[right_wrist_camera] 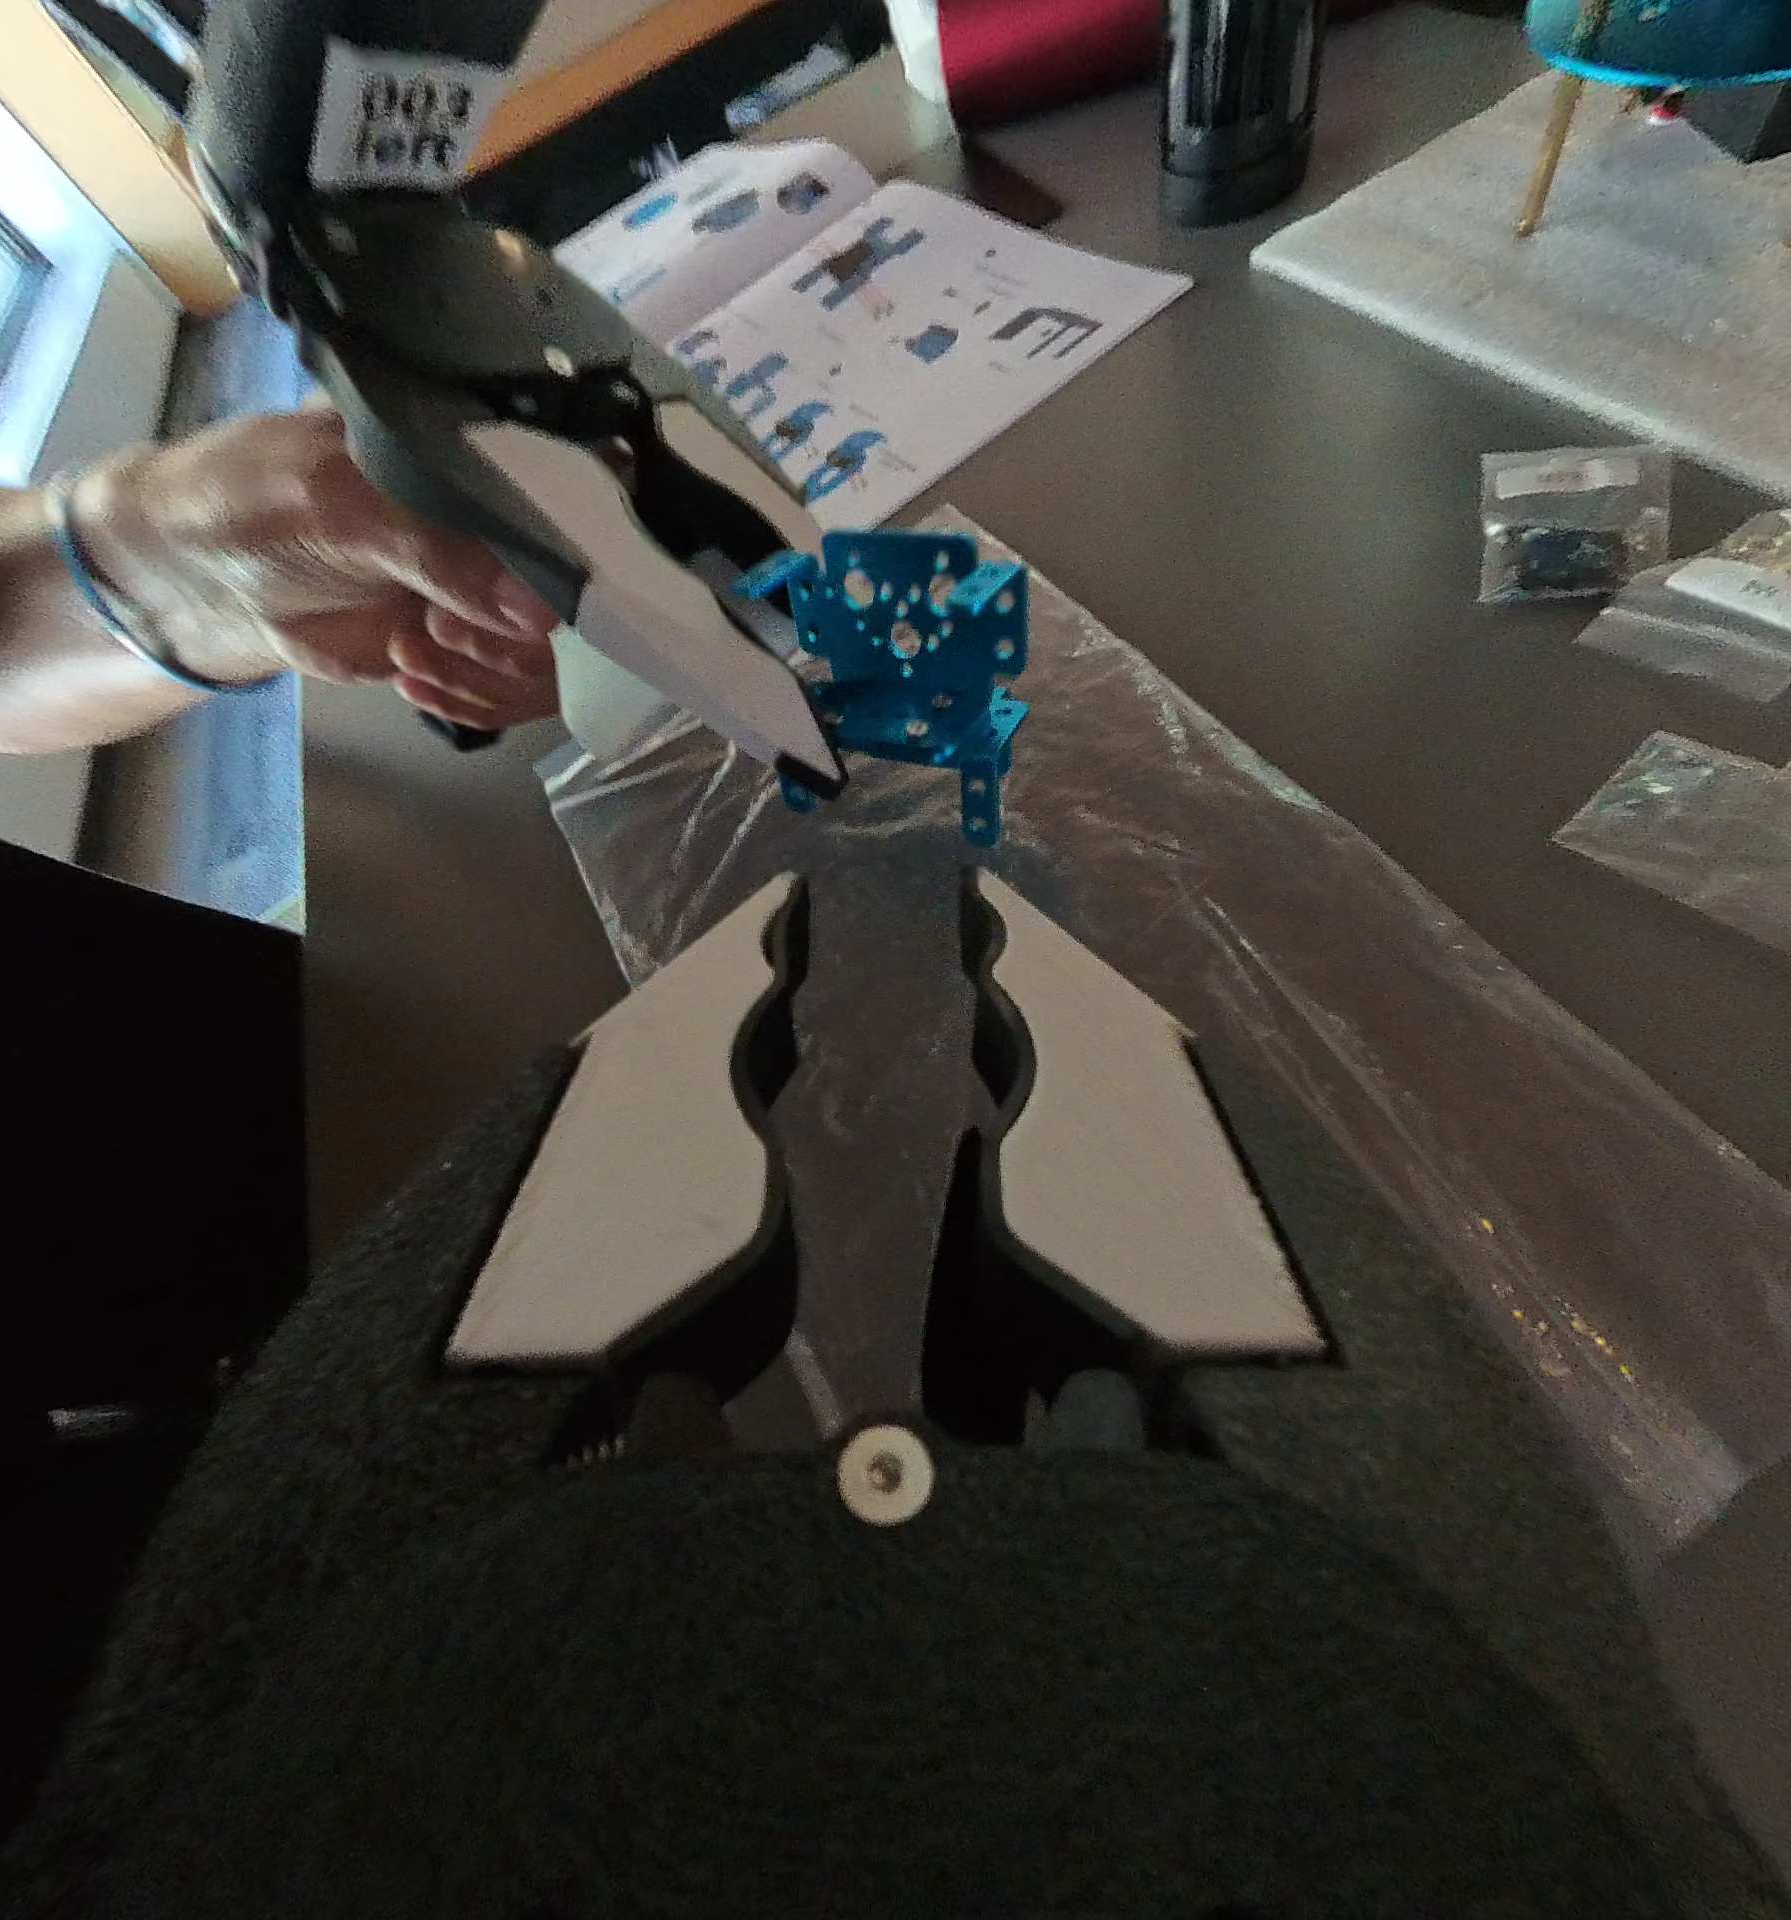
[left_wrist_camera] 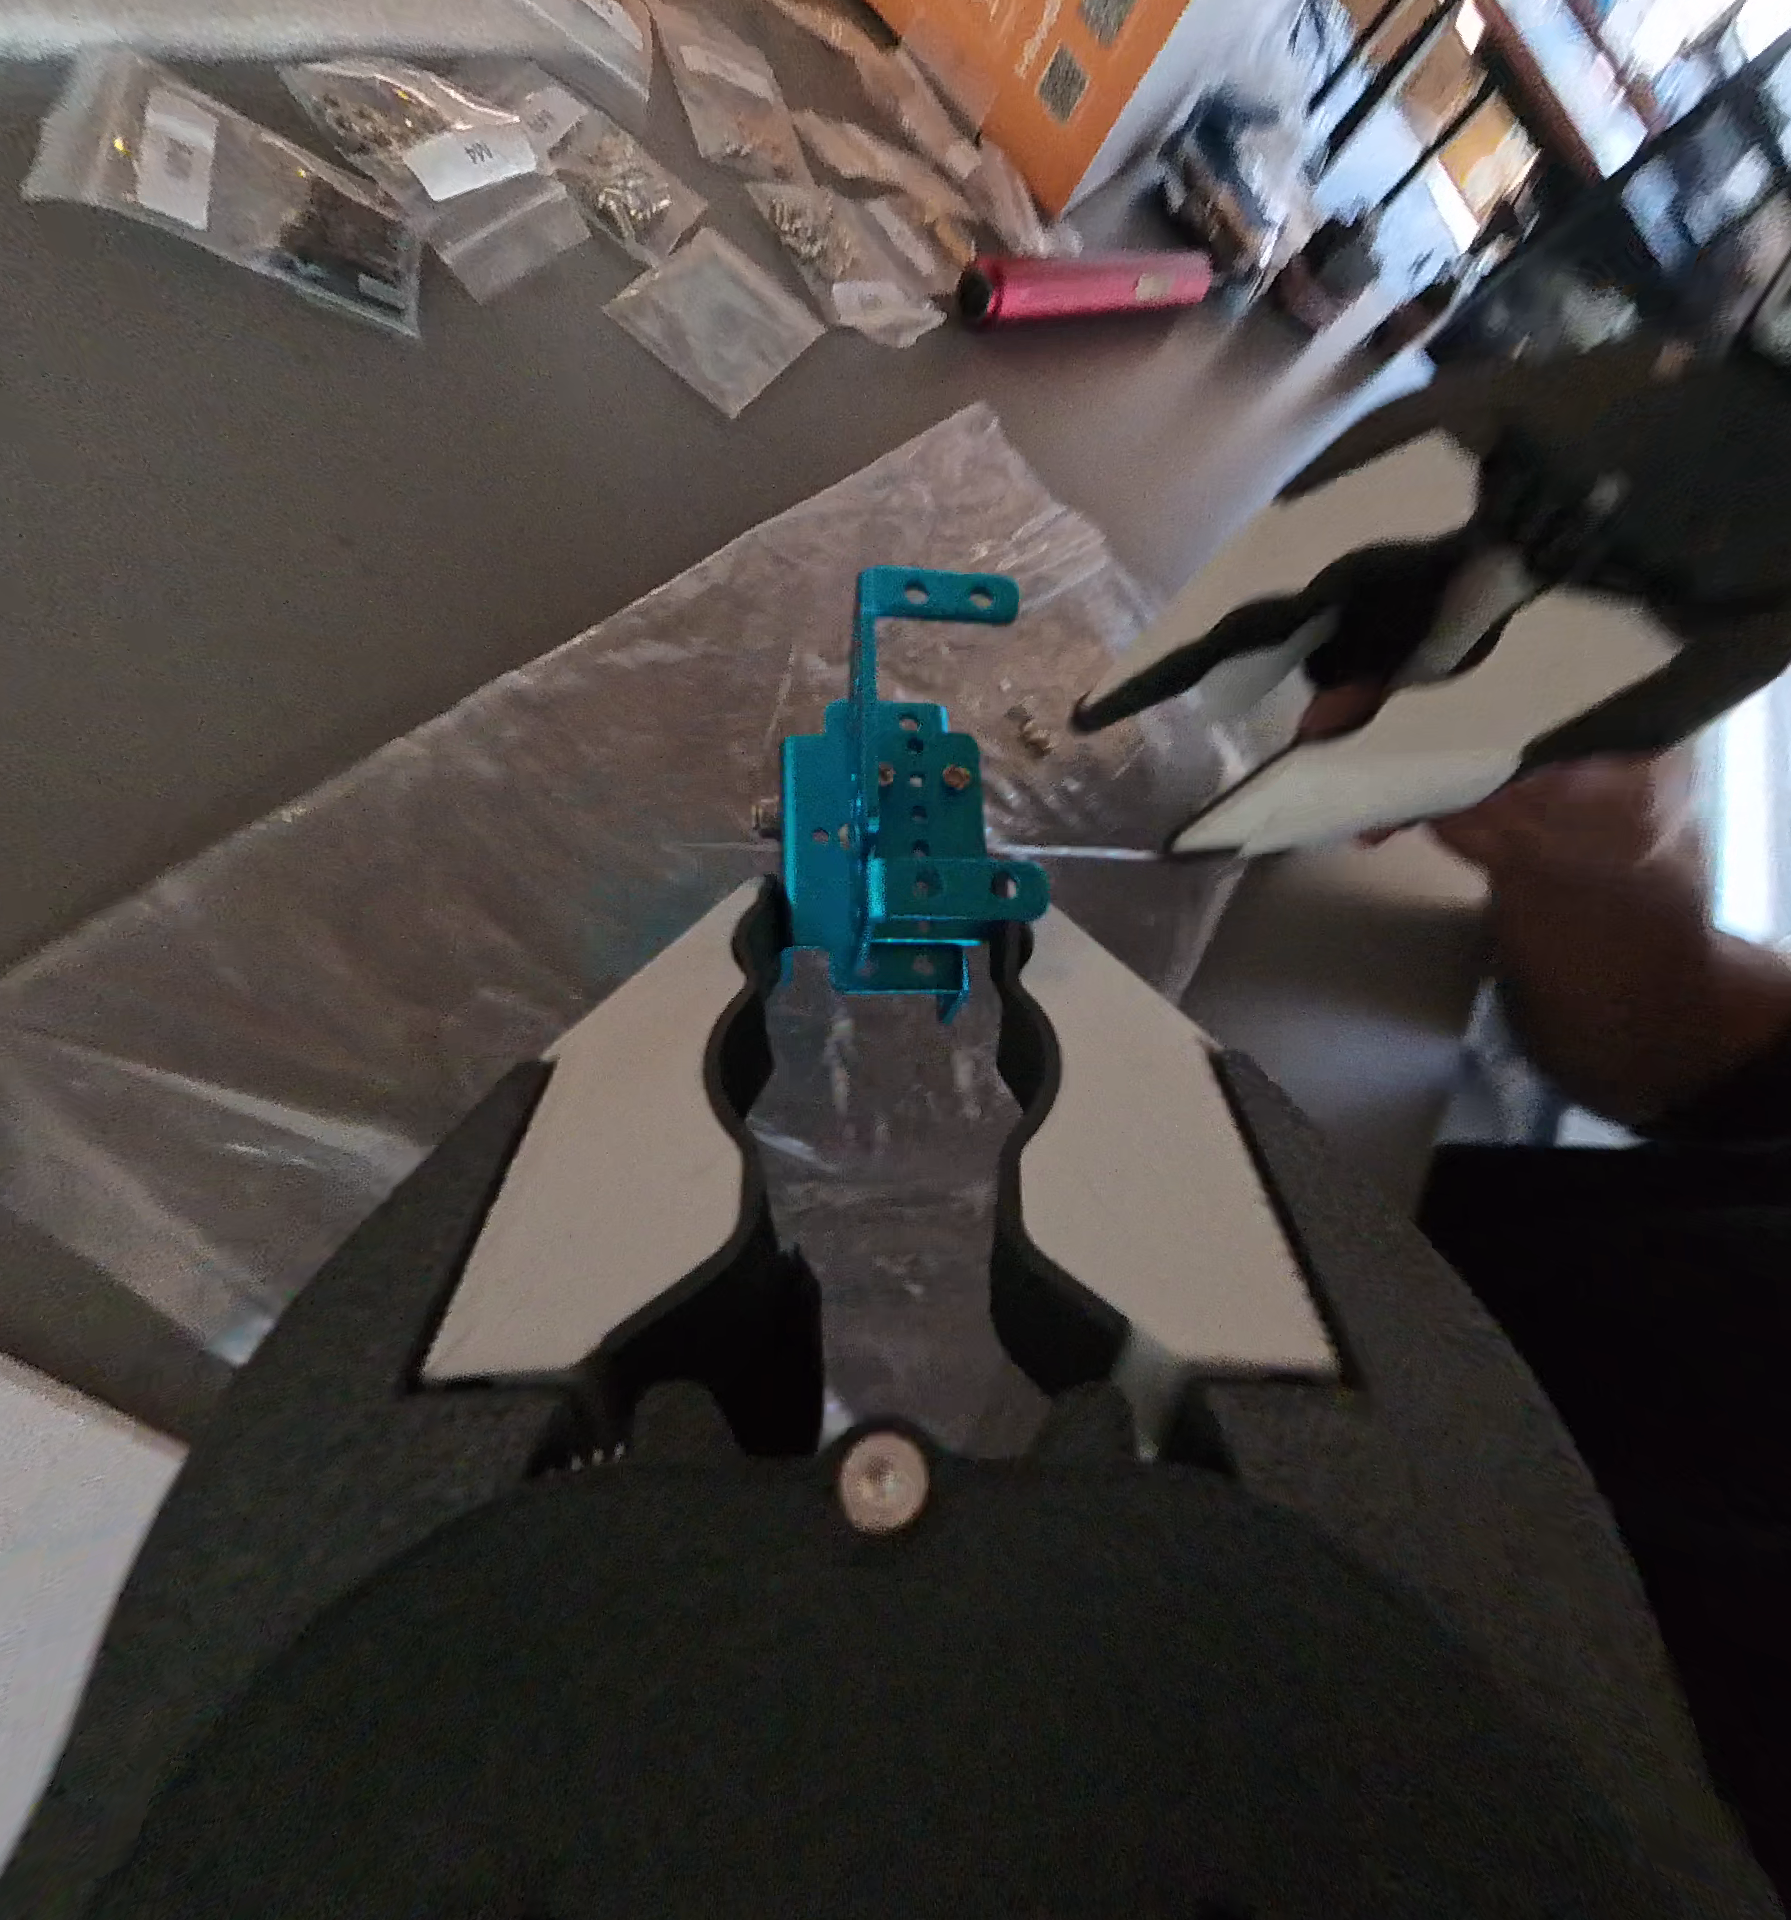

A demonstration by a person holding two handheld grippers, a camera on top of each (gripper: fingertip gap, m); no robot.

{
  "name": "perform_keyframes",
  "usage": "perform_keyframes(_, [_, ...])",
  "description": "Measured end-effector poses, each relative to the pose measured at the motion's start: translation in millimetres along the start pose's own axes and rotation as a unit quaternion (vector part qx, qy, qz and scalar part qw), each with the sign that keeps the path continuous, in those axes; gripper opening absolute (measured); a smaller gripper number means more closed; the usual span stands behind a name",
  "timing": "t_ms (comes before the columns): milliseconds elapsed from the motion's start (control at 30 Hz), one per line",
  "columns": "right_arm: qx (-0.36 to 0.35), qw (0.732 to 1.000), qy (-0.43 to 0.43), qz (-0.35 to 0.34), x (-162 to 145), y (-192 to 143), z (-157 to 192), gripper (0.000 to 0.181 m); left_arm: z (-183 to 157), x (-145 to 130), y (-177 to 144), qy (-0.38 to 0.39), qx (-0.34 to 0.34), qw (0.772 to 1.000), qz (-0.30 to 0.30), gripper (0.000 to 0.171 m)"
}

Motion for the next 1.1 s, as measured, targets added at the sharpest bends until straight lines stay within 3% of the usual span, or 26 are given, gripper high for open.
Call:
perform_keyframes(100, [-0.046,0.998,-0.046,0.006,-5,4,-3,0.034,-16,4,-1,-0.067,-0.018,0.997,-0.026,0.040])
perform_keyframes(233, [-0.055,0.998,-0.042,-0.010,-4,5,10,0.075,-35,7,0,-0.147,-0.035,0.986,-0.066,0.040])
perform_keyframes(333, [-0.058,0.997,-0.049,-0.032,-2,7,19,0.086,-44,7,2,-0.177,-0.042,0.979,-0.087,0.040])
perform_keyframes(433, [-0.071,0.995,-0.064,-0.035,3,7,18,0.082,-51,1,5,-0.204,-0.050,0.974,-0.087,0.040])
perform_keyframes(500, [-0.064,0.995,-0.070,-0.029,2,7,20,0.062,-53,-2,8,-0.231,-0.056,0.967,-0.088,0.040])
perform_keyframes(733, [-0.037,0.994,-0.092,0.035,-9,7,19,0.061,-53,-13,11,-0.242,-0.072,0.965,-0.074,0.040])
perform_keyframes(900, [-0.008,0.993,-0.098,0.068,-7,7,14,0.061,-42,-14,6,-0.234,-0.059,0.967,-0.083,0.066])
perform_keyframes(1100, [0.007,0.983,-0.139,0.122,-12,14,5,0.061,-32,-13,-10,-0.193,-0.044,0.975,-0.100,0.067])
Point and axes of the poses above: each gripper's, where its closed fingertips meet, y out along the fingers, x out of its top, z = x × y across the jaws, the point moved 1 cm from there along -y, back along the fingers, and after that the axes turned 11 degrees about -z, right-handed, at the moved point
